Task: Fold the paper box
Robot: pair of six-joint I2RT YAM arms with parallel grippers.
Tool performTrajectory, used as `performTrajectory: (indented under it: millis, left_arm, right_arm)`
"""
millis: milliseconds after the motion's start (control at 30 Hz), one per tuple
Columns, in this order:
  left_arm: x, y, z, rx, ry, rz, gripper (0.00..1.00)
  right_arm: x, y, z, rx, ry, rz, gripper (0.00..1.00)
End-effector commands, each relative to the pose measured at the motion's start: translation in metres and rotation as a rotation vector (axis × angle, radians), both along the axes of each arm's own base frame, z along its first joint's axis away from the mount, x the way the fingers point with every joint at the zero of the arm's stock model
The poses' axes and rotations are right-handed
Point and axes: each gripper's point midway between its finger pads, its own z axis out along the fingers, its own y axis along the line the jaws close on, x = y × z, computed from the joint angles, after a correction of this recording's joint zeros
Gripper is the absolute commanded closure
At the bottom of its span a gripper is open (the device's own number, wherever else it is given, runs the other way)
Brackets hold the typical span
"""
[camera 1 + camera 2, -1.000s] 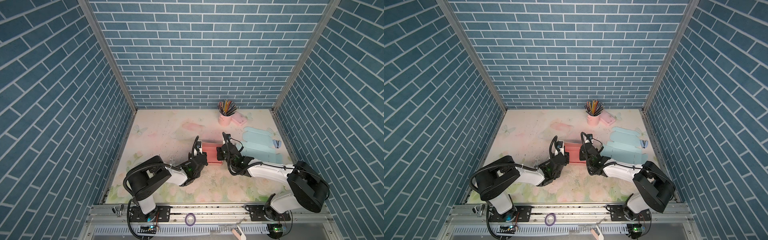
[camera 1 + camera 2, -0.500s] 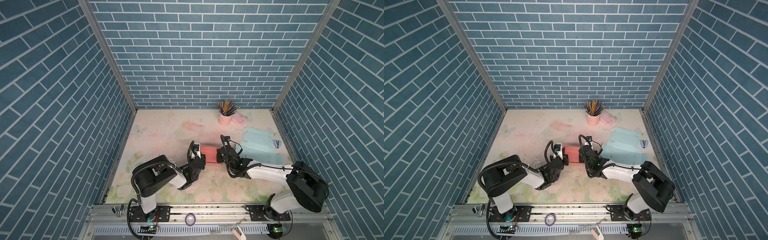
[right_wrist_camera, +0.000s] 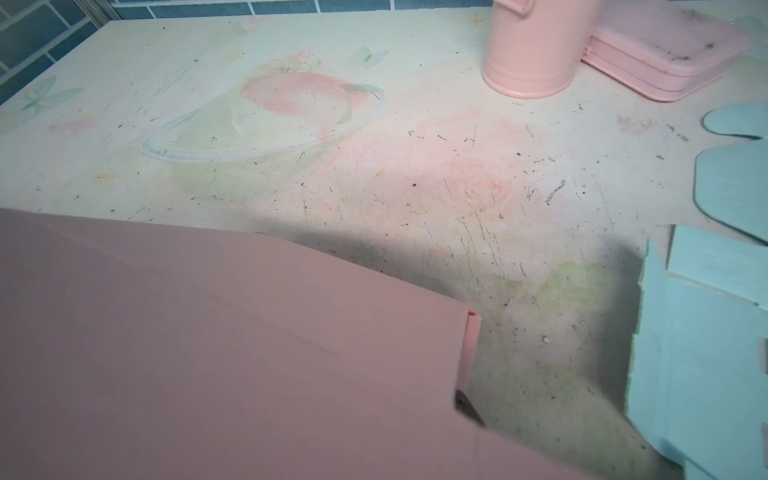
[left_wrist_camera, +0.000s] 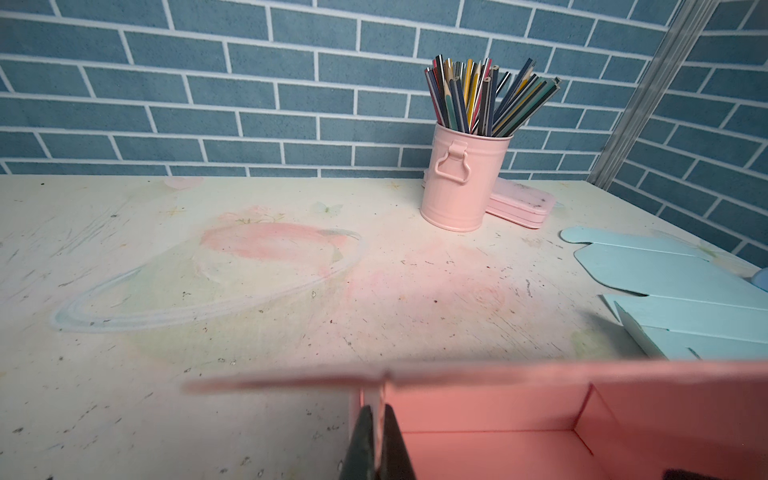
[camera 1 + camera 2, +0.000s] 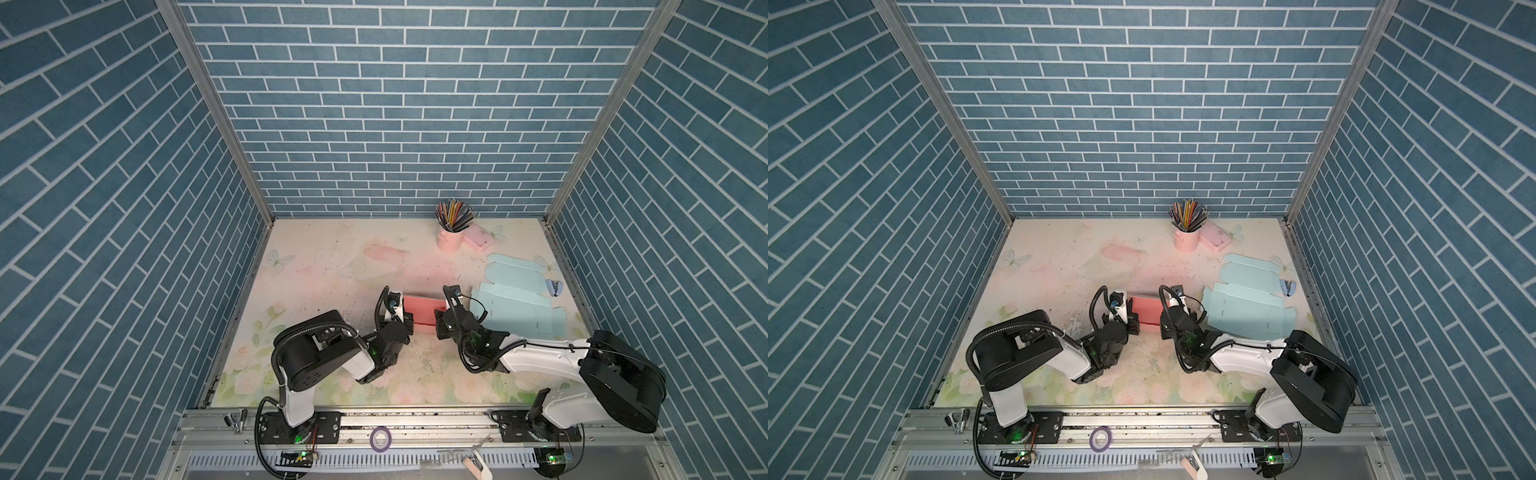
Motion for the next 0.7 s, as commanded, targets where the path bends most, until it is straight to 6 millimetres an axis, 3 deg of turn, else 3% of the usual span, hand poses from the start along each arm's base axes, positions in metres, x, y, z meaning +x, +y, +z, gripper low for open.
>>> performTrajectory:
  millis: [0, 133, 267, 433, 533, 667]
  left_arm:
    - [-0.012, 0.006, -0.040, 0.115, 0.085, -0.019, 0.99]
    - [-0.011, 0.005, -0.042, 0.134, 0.087, -0.018, 0.98]
    - [-0.011, 0.005, -0.043, 0.143, 0.084, -0.014, 0.98]
    - [-0.013, 0.005, -0.044, 0.150, 0.084, -0.019, 0.95]
    - [-0.013, 0.004, -0.045, 0.161, 0.082, -0.022, 0.95]
    - [-0.014, 0.003, -0.044, 0.161, 0.079, -0.026, 0.94]
  right_arm:
    - [-0.004, 0.005, 0.027, 0.052, -0.106, 0.043, 0.49]
    - [-0.018, 0.000, 0.039, 0.067, -0.173, 0.097, 0.42]
    - [-0.039, -0.006, 0.057, 0.091, -0.262, 0.168, 0.42]
    - [-0.064, -0.011, 0.096, 0.142, -0.321, 0.219, 0.44]
    - [-0.072, -0.009, 0.131, 0.175, -0.306, 0.221, 0.46]
    - [-0.066, -0.014, 0.155, 0.172, -0.242, 0.148, 0.42]
